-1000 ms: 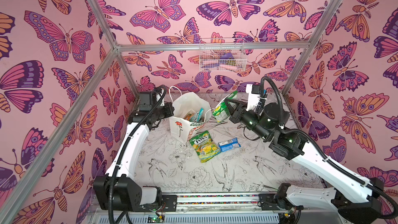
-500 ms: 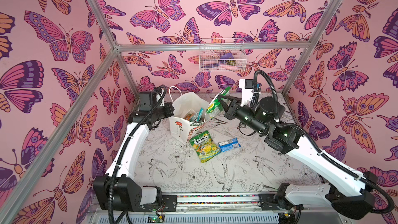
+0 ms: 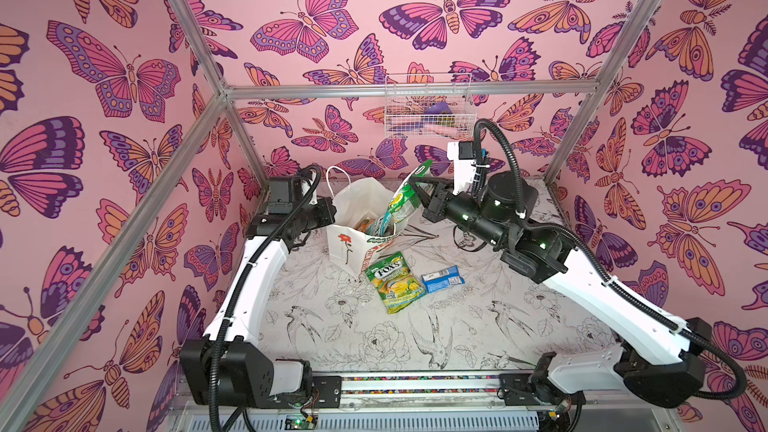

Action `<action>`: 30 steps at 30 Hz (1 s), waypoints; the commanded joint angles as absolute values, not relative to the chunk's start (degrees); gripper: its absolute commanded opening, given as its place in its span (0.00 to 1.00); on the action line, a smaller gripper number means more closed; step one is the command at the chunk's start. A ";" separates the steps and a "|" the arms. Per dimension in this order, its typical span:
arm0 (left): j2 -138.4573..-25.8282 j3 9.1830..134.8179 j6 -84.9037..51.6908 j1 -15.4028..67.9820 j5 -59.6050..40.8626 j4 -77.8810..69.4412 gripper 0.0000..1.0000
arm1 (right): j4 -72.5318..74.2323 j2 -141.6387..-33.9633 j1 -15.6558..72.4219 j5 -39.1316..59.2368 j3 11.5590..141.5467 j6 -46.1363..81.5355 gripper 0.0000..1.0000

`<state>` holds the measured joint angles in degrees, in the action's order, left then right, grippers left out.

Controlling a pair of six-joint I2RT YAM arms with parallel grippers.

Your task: Place the snacks into the paper bag

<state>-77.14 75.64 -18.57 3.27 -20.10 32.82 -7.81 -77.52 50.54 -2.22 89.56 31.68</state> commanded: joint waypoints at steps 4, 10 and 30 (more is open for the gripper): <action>-75.76 75.40 -18.81 2.72 -20.13 29.62 0.00 | -9.55 -79.80 50.20 -0.56 95.02 31.45 0.00; -75.69 75.36 -18.85 2.70 -20.17 29.62 0.00 | -14.31 -83.00 50.19 1.17 100.54 30.22 0.00; -75.50 75.40 -18.82 2.72 -20.08 29.60 0.00 | -27.61 -94.14 49.16 10.37 118.14 22.63 0.00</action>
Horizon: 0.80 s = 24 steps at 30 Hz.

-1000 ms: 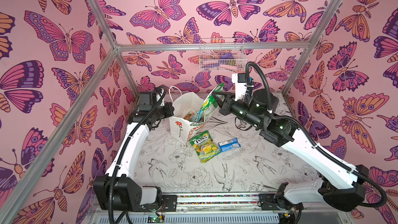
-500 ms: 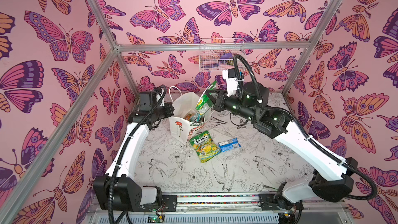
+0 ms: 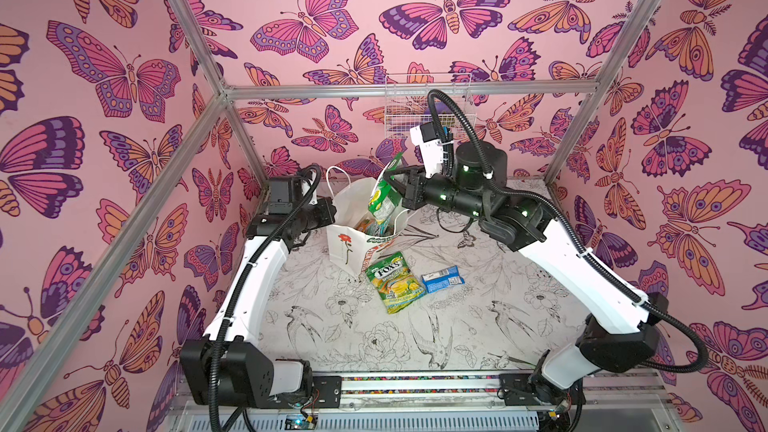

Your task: Place the snacks into the paper bag

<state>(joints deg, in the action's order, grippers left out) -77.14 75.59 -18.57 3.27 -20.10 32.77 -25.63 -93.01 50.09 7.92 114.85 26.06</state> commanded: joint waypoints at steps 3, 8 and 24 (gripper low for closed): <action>-75.50 75.34 -18.81 2.72 -20.12 29.59 0.00 | -30.46 -96.32 48.23 12.67 121.56 21.05 0.00; -75.41 75.37 -18.72 2.66 -20.13 29.61 0.00 | -34.27 -99.63 45.86 16.92 125.97 20.39 0.00; -75.52 75.36 -18.81 2.32 -20.29 29.62 0.00 | -43.03 -108.30 42.24 27.58 136.99 16.49 0.00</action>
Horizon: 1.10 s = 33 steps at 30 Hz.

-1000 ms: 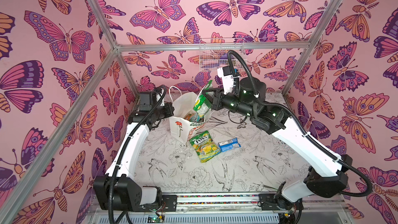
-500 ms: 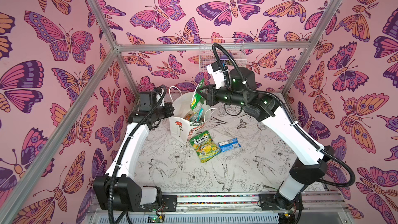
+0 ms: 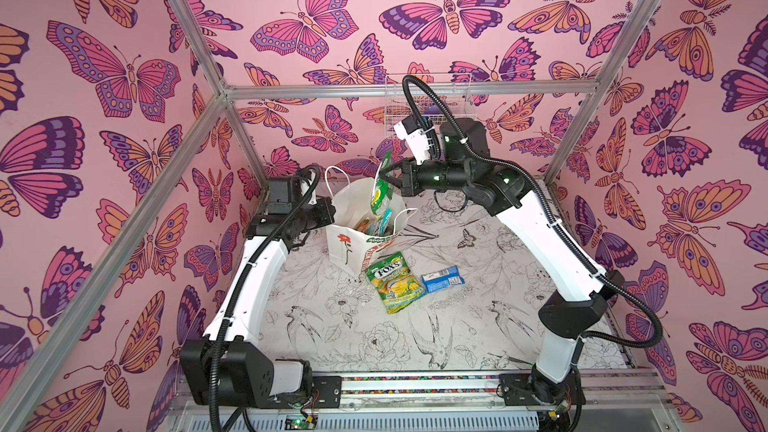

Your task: Place the snacks into the paper bag

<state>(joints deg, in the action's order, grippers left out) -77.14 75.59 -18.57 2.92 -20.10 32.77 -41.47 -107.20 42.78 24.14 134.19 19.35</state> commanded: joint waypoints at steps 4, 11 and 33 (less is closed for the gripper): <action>-75.67 75.37 -18.83 2.28 -20.38 29.62 0.00 | -43.90 -109.74 41.95 28.80 138.07 16.09 0.00; -75.64 75.40 -18.81 2.20 -20.47 29.62 0.00 | -44.65 -111.42 41.53 30.25 138.66 15.82 0.00; -75.50 75.41 -18.84 2.20 -20.57 29.61 0.00 | -46.49 -113.34 41.49 38.89 138.60 15.20 0.00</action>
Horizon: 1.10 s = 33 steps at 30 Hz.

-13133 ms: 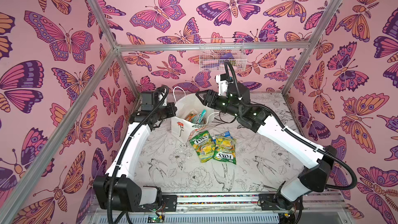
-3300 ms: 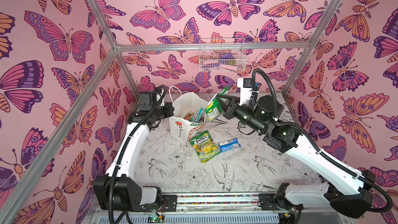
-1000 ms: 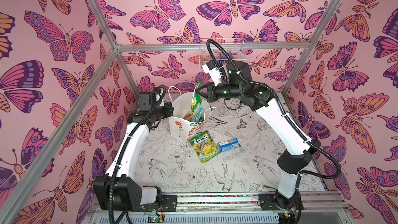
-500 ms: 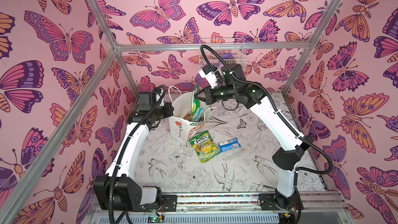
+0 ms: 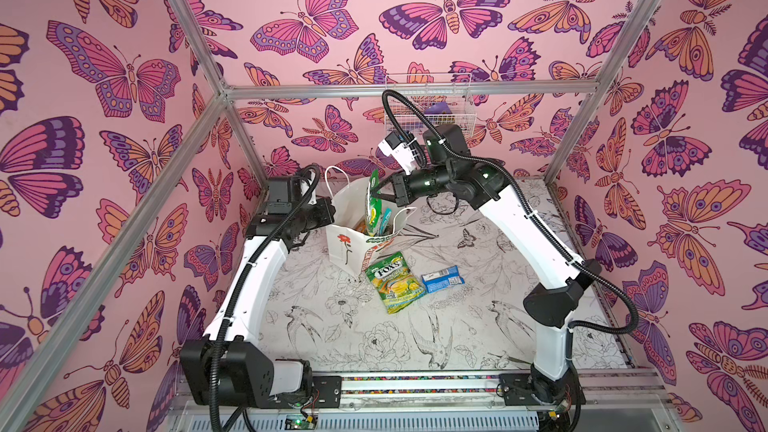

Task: Place the snacks into the paper bag
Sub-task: 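Lower the green pack into the paper bag and open the right gripper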

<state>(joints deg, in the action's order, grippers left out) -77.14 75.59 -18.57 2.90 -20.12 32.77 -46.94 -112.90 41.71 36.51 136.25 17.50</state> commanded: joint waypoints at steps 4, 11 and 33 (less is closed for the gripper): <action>-75.44 75.46 -18.87 2.20 -20.56 29.61 0.00 | -46.58 -113.46 41.50 39.28 138.67 15.21 0.00; -75.50 75.44 -18.81 2.13 -20.53 29.62 0.00 | -46.85 -113.93 41.51 39.39 138.68 15.38 0.00; -75.43 75.45 -18.81 2.07 -20.56 29.61 0.00 | -45.62 -114.92 42.19 39.77 138.67 17.31 0.00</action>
<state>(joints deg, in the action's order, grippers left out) -77.14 75.57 -18.57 2.63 -20.12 32.80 -47.40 -114.98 41.76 37.89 136.27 17.96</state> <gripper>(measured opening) 0.048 0.044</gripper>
